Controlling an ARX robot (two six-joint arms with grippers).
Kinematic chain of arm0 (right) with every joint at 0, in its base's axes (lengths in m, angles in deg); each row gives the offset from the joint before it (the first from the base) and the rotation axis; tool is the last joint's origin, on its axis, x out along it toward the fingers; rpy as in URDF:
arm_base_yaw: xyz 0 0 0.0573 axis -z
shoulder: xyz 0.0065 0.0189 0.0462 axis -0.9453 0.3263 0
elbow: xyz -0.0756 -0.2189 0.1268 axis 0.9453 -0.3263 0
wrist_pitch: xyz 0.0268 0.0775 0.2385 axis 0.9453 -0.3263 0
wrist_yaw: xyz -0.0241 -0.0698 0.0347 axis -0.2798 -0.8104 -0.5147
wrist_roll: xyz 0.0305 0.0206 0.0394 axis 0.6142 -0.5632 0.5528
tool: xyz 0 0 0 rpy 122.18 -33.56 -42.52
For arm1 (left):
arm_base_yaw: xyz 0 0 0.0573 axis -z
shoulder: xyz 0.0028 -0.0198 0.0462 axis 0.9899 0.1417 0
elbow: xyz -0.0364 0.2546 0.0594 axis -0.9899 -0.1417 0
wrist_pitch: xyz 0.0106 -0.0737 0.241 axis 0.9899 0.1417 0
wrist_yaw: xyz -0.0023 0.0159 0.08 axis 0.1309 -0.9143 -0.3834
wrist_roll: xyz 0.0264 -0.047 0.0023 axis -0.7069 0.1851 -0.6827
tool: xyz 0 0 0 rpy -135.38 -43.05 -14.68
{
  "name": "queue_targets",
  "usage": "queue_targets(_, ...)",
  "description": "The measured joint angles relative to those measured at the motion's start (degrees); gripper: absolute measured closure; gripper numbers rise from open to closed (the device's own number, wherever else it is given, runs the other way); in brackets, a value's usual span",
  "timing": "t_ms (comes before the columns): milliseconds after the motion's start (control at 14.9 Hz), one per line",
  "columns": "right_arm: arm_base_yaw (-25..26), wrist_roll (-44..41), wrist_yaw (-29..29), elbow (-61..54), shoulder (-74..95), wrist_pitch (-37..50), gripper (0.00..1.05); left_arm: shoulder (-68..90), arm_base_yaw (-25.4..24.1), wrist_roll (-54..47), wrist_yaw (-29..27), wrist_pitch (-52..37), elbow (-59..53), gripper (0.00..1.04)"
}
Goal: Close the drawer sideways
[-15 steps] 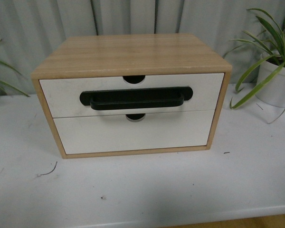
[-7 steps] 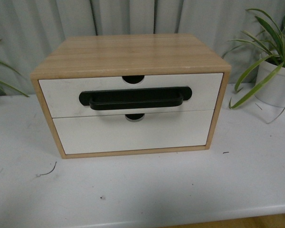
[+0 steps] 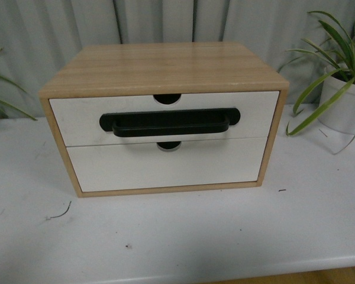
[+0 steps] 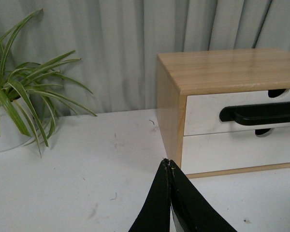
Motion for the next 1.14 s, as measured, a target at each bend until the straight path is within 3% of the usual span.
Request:
queue_targets(404,0.0,0.0,0.0,0.0,-3.1,-0.4,1.03,0.0,0.0,0.0,0.0,0.0,0.0,1.03)
queue_targets(471,0.0,0.0,0.0,0.0,-3.1,-0.4,1.03,0.0,0.0,0.0,0.0,0.0,0.0,0.96)
queue_targets(606,0.0,0.0,0.0,0.0,-3.1,-0.4,0.68,0.0,0.0,0.0,0.0,0.0,0.0,0.6)
queue_targets(875,0.0,0.0,0.0,0.0,-3.1,-0.4,0.13,0.0,0.0,0.0,0.0,0.0,0.0,0.06)
queue_targets(942,0.0,0.1,0.0,0.0,-3.1,-0.4,0.04,0.0,0.0,0.0,0.0,0.0,0.0,0.07)
queue_targets(1144,0.0,0.1,0.0,0.0,-3.1,-0.4,0.06,0.0,0.0,0.0,0.0,0.0,0.0,0.07)
